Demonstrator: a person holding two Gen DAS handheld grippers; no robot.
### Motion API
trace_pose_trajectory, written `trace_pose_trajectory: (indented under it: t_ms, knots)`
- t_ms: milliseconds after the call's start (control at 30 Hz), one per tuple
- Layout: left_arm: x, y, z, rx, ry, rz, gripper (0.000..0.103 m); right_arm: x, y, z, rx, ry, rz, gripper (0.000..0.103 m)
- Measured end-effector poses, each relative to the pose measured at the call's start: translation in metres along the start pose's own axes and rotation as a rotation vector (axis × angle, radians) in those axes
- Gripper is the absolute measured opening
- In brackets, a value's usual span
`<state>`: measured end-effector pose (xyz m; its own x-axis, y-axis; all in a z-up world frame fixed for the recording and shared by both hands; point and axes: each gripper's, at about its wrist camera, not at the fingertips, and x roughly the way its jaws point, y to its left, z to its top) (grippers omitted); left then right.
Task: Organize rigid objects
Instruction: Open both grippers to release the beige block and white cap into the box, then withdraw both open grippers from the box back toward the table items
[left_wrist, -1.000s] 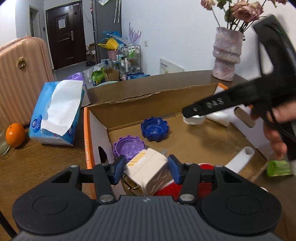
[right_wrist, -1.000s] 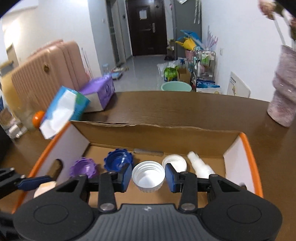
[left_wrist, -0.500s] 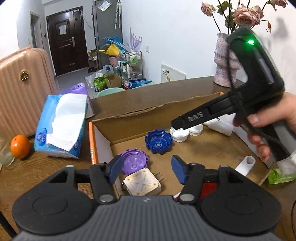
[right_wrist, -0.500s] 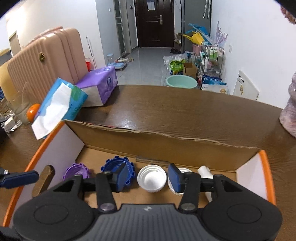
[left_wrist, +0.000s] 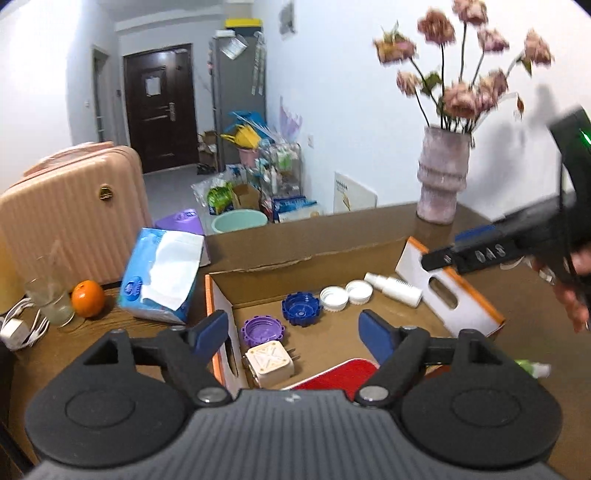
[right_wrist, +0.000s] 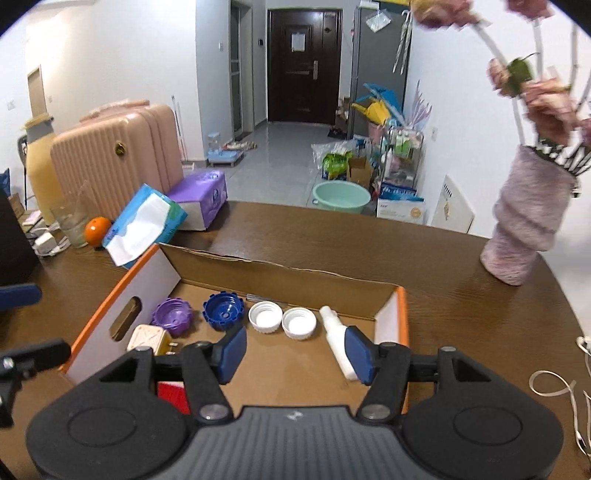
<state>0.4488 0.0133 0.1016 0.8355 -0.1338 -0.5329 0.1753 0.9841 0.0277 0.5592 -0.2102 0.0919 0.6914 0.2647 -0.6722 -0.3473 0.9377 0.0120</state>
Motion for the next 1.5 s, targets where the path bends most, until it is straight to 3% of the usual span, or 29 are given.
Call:
trace_pose_trajectory:
  t_ms: [400,467,700,933,1133,1300,1500]
  knots:
    - [-0.093,-0.03,-0.035,-0.093,-0.176,0.078,0.101,-0.112,0.001,-0.069,-0.04,-0.201,-0.008,0.061]
    - [-0.11,-0.037,-0.045,-0.098,-0.216,0.093,0.103,-0.129,0.002,-0.084,-0.052,-0.238,-0.016,0.068]
    - [-0.171,-0.064,-0.084,-0.112,-0.345,0.137,0.103,-0.186,0.011,-0.148,-0.057,-0.349,0.031,0.074]
    - [-0.225,-0.101,-0.153,-0.102,-0.433,0.153,0.103,-0.225,0.028,-0.219,-0.084,-0.416,0.062,0.086]
    - [-0.254,-0.131,-0.215,-0.088,-0.383,0.134,0.103,-0.248,0.034,-0.279,-0.027,-0.41,0.146,0.086]
    - [-0.249,-0.141,-0.226,-0.052,-0.349,0.112,0.103,-0.258,0.034,-0.311,0.017,-0.42,0.129,0.089]
    - [-0.231,-0.141,-0.229,-0.075,-0.304,0.092,0.103,-0.257,0.036,-0.323,-0.005,-0.406,0.066,0.089]
